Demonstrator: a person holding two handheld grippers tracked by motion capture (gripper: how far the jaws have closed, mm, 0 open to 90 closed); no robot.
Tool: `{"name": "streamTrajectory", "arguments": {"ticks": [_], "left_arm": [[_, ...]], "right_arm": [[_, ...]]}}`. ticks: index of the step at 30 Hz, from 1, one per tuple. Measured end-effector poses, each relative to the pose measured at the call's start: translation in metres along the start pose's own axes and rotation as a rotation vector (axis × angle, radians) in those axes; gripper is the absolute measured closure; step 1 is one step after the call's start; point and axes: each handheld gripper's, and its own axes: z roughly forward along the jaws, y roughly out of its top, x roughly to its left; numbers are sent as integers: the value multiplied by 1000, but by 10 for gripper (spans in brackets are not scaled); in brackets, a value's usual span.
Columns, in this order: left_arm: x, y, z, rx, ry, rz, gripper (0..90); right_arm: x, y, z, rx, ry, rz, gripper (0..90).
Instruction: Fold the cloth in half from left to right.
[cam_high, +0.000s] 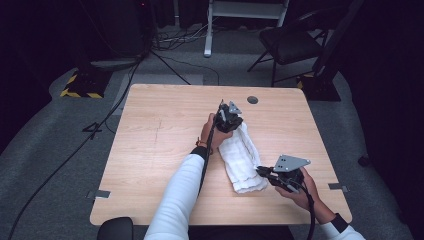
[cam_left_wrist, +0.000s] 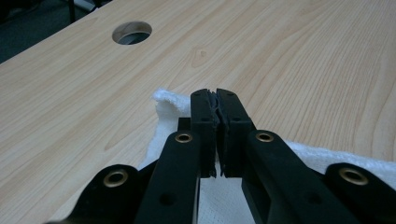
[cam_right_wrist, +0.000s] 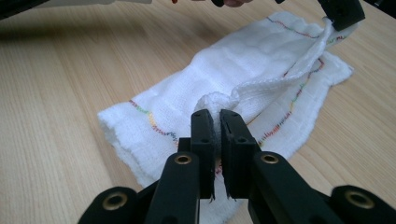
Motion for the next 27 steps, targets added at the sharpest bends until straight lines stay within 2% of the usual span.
{"name": "streamTrajectory", "arguments": {"ticks": [3,4,7,8,13,16,18,20,22,27], "left_arm": [[-3,0,7,22,13,6,852],[-4,-1,9,30,27,2,811],[-5,-2,11,39,29,-11,697],[-6,-2,11,43,28,-7,685],[-7,-5,-3,39,37,-9,586],[-10,-7,-18,35,45,-16,459],[-15,-11,-28,31,22,-8,374],[-21,-15,-36,64,-7,11,335],[-32,-20,-46,74,-33,51,317],[-56,-37,-67,88,-103,105,285]], "right_arm": [[-3,-4,0,17,-2,15,837],[-4,-6,1,27,3,20,830],[-5,-10,2,51,-7,27,774],[-6,-11,3,56,-13,35,751],[-8,-17,2,74,-46,45,651],[-11,-19,1,75,-69,53,601],[-13,-20,-1,68,-76,64,571],[-15,-20,-2,64,-83,69,555],[-18,-21,-2,63,-90,77,548],[-25,-26,-2,74,-104,83,522]]}}
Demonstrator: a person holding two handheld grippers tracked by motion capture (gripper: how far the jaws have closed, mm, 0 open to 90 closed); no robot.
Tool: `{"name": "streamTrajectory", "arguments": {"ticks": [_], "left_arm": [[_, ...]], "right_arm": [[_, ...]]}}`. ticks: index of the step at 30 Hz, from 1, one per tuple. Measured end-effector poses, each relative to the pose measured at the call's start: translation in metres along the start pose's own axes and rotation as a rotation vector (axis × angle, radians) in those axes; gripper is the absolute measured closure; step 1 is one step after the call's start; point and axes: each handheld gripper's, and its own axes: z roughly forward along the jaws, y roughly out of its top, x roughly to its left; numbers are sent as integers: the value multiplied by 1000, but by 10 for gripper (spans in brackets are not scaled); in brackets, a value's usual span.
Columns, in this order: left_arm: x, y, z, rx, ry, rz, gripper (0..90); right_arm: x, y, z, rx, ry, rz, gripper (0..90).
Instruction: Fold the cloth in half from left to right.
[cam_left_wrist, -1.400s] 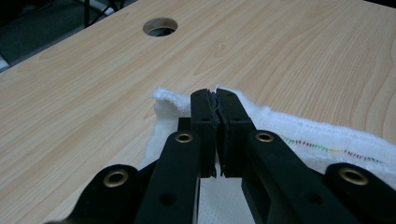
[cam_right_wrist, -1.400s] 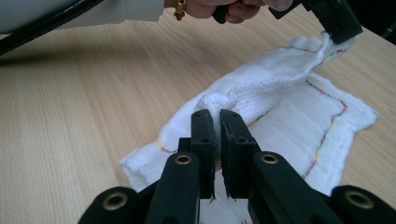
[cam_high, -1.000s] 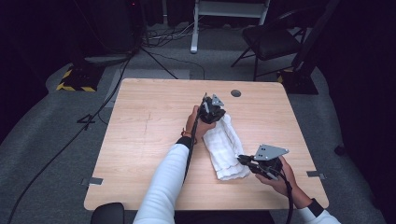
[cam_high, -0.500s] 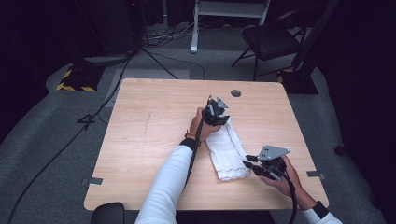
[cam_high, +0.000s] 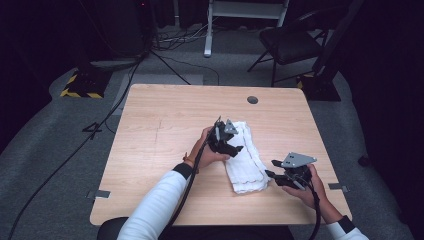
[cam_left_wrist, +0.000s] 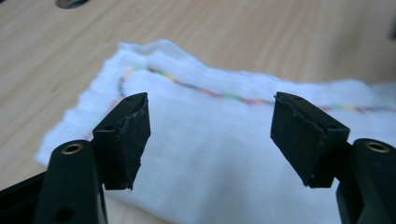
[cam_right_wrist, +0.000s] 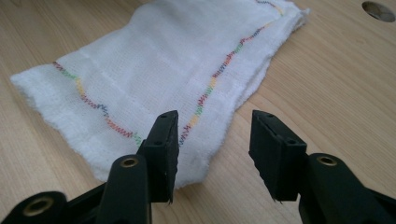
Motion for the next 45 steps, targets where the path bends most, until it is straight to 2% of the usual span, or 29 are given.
{"name": "streamTrajectory", "arguments": {"ticks": [4,7,11,14,18,23,26,30,34,39,45], "left_arm": [[-23,-12,-5,18,-29,42,259],[-36,-17,-5,29,-64,50,250],[-53,-25,-1,70,-94,96,244],[-61,-33,3,112,-61,130,239],[-62,-39,2,114,-62,114,237],[-65,-46,-2,119,-40,123,239],[-64,-50,-5,117,-44,119,241],[-62,-57,-12,113,-58,99,241],[-61,-63,-18,113,-61,104,241],[-61,-77,-33,106,-48,114,243],[-59,-86,-45,92,-81,87,246]], "right_arm": [[-3,-4,4,30,6,-3,500],[-2,-6,6,47,13,-8,482],[-1,-7,9,69,25,-28,467],[-1,-11,13,87,30,-24,457],[-1,-16,16,97,47,-13,443],[3,-19,17,102,62,-11,428],[6,-18,18,100,73,-17,426],[14,-17,19,99,101,-27,424],[25,-14,19,95,126,-40,420],[38,-10,22,92,145,-63,408],[47,-7,24,86,159,-74,377]]}}
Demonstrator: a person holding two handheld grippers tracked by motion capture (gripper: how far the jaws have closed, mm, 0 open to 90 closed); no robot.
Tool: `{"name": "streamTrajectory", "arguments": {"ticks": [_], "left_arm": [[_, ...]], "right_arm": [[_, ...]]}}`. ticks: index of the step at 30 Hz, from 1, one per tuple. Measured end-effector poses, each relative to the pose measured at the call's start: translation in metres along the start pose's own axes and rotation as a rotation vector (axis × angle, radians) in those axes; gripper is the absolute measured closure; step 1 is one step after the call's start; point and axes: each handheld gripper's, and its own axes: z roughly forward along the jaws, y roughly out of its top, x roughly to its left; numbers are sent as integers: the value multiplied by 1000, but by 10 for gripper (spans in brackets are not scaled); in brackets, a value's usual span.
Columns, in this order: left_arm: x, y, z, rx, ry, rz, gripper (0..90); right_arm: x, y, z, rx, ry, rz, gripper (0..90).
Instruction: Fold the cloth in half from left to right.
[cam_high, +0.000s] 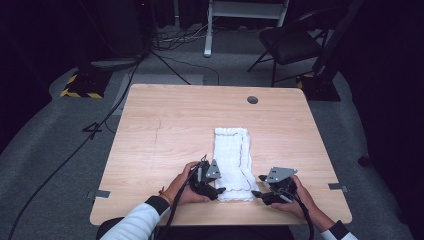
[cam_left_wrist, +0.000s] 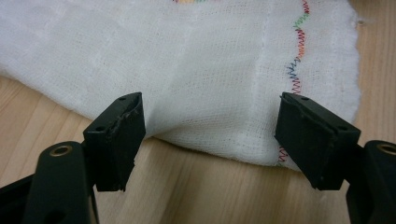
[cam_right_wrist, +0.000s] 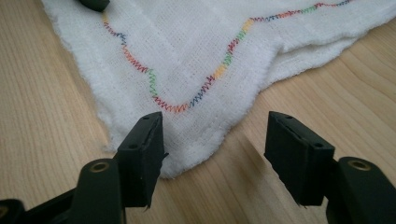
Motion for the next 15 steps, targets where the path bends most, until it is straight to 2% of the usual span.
{"name": "streamTrajectory", "arguments": {"ticks": [6,10,15], "left_arm": [[1,-4,-16,-42,-15,-26,241],[5,-7,-28,-81,-22,-63,211],[13,-5,-41,-122,17,-83,209]], "right_arm": [[-5,2,-7,-37,-14,8,374],[-14,4,-17,-81,-38,29,373],[-26,10,-25,-120,-70,53,372]]}}
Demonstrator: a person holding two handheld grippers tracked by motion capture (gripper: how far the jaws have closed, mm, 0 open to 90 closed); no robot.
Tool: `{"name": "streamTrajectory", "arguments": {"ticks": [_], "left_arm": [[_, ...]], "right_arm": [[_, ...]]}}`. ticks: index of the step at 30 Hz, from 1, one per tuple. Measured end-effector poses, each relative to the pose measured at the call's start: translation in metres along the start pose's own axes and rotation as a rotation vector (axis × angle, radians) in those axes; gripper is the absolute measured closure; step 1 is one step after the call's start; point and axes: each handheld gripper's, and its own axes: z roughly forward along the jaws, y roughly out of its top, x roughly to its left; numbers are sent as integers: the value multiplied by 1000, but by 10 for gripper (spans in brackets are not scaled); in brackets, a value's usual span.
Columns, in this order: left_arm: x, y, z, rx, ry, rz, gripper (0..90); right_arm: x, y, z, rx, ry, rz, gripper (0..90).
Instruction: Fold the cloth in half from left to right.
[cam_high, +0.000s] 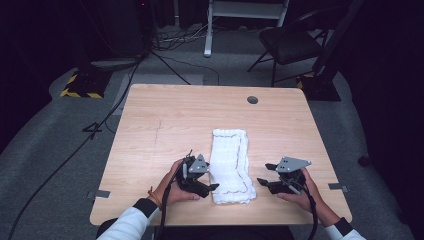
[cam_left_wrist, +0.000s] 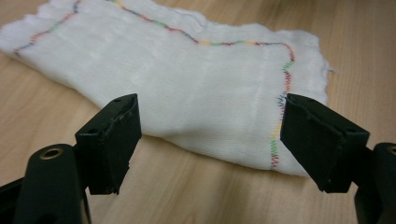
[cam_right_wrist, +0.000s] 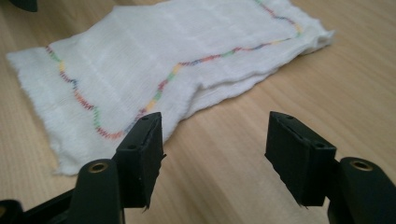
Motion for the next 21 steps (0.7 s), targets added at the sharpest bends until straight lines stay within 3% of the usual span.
{"name": "streamTrajectory", "arguments": {"ticks": [5,10,19,21], "left_arm": [[20,11,1,-14,43,-35,209],[45,23,10,-6,95,-75,213],[93,46,43,27,173,-146,224],[102,48,54,48,197,-143,224]], "right_arm": [[-15,10,3,-21,-23,11,383],[-36,29,16,-32,-46,30,400],[-67,62,67,8,-79,66,433],[-73,66,79,22,-91,59,440]]}}
